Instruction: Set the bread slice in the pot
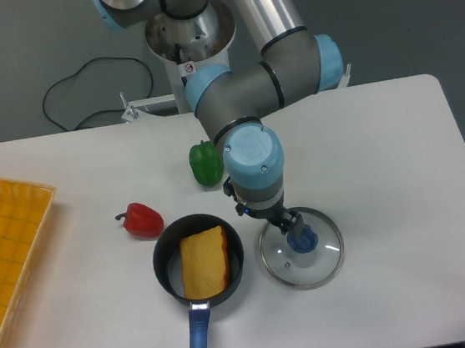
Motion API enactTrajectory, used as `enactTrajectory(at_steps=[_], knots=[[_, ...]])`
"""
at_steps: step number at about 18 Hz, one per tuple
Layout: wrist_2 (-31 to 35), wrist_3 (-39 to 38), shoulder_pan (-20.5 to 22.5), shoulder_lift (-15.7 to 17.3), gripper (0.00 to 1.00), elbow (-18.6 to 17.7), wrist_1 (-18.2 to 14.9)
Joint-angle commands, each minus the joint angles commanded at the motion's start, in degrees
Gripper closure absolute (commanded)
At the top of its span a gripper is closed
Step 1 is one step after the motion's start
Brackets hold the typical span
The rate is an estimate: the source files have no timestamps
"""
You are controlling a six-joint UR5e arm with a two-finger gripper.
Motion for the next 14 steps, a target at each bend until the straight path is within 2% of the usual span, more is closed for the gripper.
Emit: enactTrajectory(at_steps=[4,8,12,14], knots=[[-0.17,-0.35,-0.17,1.58,0.0,0.18,0.18],[0.18,0.0,-0.09,1.67,0.0,-0.35,1.14],[0.27,0.0,-0.53,1.58,0.0,-0.26,4.47],[0.18,0.09,-0.61,1.67,0.0,0.09,5.01]])
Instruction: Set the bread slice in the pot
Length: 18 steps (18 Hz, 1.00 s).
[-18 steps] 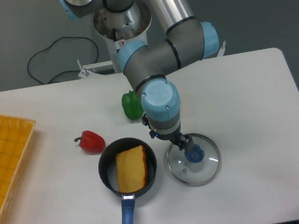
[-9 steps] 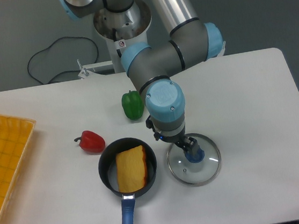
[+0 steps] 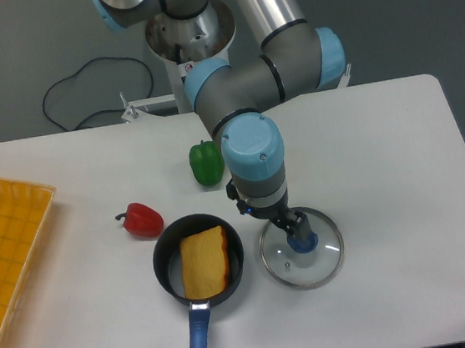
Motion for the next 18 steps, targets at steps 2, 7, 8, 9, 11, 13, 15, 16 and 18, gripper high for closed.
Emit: enactTrajectory(at_steps=[2,7,8,9,11,13,15,16,18], knots=[[-0.09,0.09,-0.09,0.09,0.0,0.09,0.18],[0.0,-0.09,-0.79,-0.17,0.0,0.09,1.14],[0.0,-0.09,-0.79,-0.17,0.0,0.0,1.49],[0.0,-0.09,-0.79,-0.26,0.0,-0.17,1.5],[0.09,-0.09,-0.79,-0.09,0.0,-0.35,1.5],[0.44,-0.09,-0.79,-0.09,0.0,-0.35,1.41],[1.23,0.0,-0.88,-0.09,0.0,-0.61,1.41],[1.14,0.0,-0.88,-0.17,0.0,-0.62,1.41],[1.23,0.0,-0.88,-0.35,0.0,-0.61,1.5]])
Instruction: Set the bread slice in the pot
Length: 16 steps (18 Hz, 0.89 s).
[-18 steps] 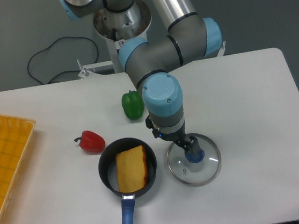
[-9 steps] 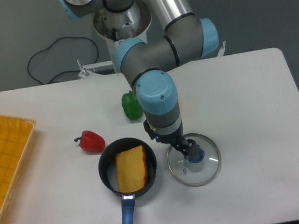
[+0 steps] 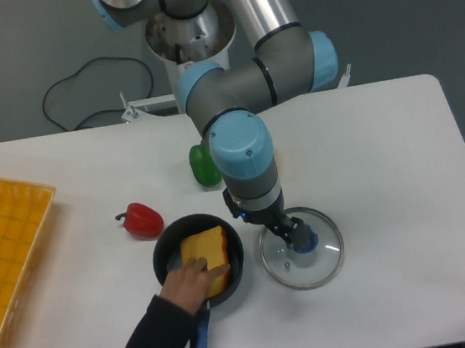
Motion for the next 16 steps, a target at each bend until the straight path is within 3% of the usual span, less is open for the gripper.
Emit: enactTrajectory(at_steps=[9,16], knots=[[2.11,-0.53,-0.97,-0.35,0.0,-0.44,0.18],[1.76,0.0,1.84,-1.32,0.0,3.34,0.26]])
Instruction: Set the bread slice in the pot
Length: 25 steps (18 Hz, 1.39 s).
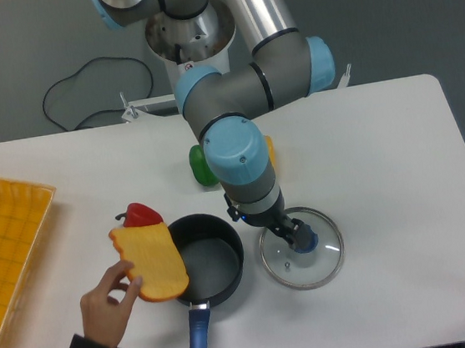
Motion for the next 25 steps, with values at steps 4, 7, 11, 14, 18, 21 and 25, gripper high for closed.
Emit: enactTrajectory(at_steps=[4,7,11,14,18,21,25], knots=[[-0.44,-1.14,-0.08,-0.27,0.0,0.62,-0.26],[-1.76,-2.46,0.0,-0.35,0.0,0.62,-0.17],[-1.76,-3.16,1.93,-2.11,0.0,0.97,0.18],[-1.76,-3.69,2.2,-4.21,0.0,0.88,2.89],[-1.85,-8.09,2.46,-6.41,0.0,0.97,5.01],[-1.67,-6.16,4.39,-5.98,0.0,0.19,4.75],[-1.41,3.93,7.12,-4.92,0.0,-1.49,4.4]])
